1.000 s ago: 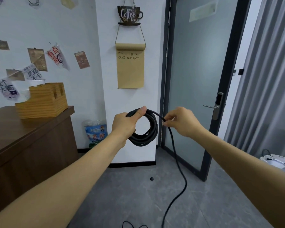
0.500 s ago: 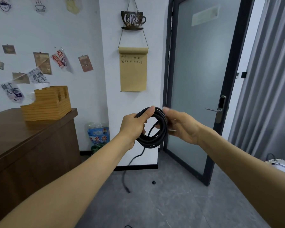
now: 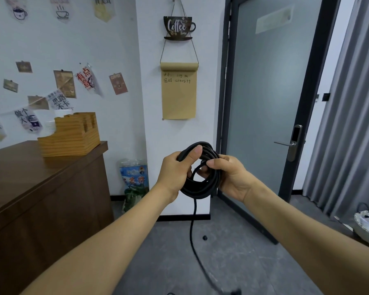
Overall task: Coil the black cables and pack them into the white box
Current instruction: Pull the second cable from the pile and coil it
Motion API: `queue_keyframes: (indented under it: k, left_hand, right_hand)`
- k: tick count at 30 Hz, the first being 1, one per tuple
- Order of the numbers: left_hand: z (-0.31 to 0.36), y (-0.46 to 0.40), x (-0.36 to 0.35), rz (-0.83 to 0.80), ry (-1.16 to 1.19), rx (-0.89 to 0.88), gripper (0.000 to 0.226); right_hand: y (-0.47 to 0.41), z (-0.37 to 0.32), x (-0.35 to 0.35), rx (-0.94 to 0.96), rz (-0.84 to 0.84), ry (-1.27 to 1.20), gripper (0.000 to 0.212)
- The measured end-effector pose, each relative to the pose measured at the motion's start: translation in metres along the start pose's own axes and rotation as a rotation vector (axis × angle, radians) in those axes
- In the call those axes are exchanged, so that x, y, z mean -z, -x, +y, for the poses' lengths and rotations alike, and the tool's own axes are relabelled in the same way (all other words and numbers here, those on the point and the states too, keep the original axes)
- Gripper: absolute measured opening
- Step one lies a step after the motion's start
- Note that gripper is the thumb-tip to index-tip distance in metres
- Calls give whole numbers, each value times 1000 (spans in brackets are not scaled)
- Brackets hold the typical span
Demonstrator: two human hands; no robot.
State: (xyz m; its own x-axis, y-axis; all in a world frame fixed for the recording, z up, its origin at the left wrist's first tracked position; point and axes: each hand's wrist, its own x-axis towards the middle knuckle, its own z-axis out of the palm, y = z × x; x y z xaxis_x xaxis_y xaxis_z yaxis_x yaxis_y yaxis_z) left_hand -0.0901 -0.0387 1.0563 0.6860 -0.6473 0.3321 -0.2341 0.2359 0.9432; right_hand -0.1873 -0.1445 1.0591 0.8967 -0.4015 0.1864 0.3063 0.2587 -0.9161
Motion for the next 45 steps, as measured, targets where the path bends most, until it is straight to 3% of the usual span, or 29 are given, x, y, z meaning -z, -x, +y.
queue_keyframes:
  k: [18,26,30,33,37,40,41,45]
  left_hand:
    - [-9,-10,-9,13,-87,-96,43]
    - [-2,-11,-13,-82,-74,-120,40]
    - [-8,-16,-12,-76,-68,-82,39]
    - [-15,-21,-11,-42,-52,-53,51]
    - [-18,-32,-10,66,-120,-29,56]
    - [-20,-43,-4,234,-159,20,56]
    - [-21,-46,-2,282,-186,27,56]
    - [-22,-52,0,401,-299,-26,57]
  right_hand:
    - [3,-21,15,-122,-105,311,25]
    - [-2,-10,19,-106,-115,41,37]
    - [-1,-9,23,-141,-132,35,38]
    - [-3,-15,23,-179,-86,217,47]
    - [-4,-21,15,-111,160,531,47]
    - [-1,-27,7,108,377,911,23]
    - [1,-29,3,147,383,992,14]
    - [-3,-27,-20,44,356,1070,28]
